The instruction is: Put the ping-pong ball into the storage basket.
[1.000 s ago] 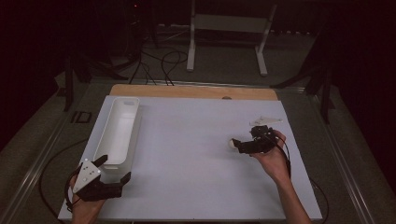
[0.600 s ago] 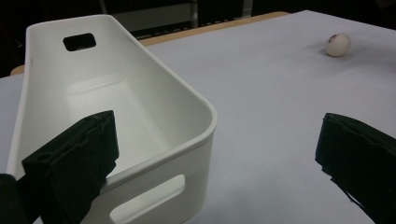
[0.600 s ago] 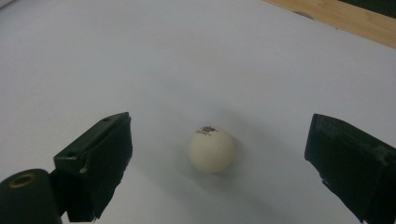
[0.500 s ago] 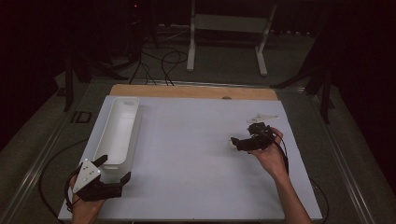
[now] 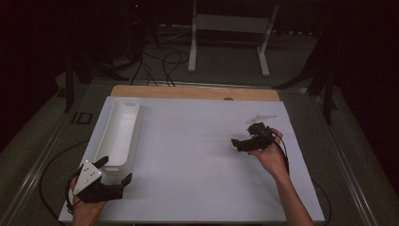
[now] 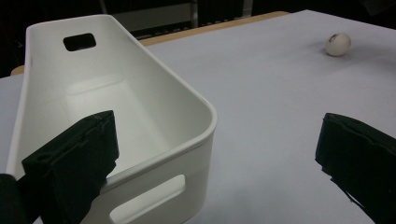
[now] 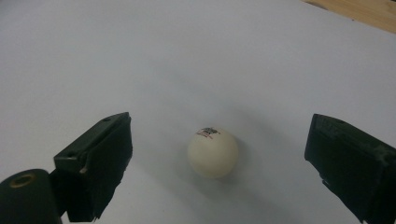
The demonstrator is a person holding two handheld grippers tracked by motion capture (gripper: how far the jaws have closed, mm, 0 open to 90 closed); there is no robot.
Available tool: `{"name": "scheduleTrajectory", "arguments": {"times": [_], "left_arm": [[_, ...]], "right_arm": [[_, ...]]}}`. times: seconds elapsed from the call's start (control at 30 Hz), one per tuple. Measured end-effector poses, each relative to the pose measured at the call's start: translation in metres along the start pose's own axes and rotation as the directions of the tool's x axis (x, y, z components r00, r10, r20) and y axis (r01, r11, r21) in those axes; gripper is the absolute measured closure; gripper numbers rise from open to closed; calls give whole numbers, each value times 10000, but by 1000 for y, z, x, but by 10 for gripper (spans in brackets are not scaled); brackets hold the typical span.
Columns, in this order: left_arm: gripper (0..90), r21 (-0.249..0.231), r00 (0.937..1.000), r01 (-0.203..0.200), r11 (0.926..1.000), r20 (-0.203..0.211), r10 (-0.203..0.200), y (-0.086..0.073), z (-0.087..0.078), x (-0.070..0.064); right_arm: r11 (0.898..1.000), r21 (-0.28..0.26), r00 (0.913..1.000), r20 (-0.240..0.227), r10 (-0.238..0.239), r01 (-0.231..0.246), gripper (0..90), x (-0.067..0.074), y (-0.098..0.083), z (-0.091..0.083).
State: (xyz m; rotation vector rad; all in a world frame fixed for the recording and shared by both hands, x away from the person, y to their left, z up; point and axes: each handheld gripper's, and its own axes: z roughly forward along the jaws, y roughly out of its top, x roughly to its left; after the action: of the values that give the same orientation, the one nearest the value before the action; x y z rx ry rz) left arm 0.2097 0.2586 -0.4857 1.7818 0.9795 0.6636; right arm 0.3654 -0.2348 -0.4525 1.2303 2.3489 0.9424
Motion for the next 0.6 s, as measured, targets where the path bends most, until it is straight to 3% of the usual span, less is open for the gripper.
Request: {"name": "scheduleTrajectory", "arguments": {"times": [0.43,0.6], "left_arm": [[0,15,10000,-18,10000,-5,18,0,0,0],[0,-22,10000,14,10000,-18,-14,0,-1,1]], "right_arm": [[9996,278,10000,-59,-73,75,72,-2,1,8],[9977,525,9989,165,-448,438,72,3,5,11]]}}
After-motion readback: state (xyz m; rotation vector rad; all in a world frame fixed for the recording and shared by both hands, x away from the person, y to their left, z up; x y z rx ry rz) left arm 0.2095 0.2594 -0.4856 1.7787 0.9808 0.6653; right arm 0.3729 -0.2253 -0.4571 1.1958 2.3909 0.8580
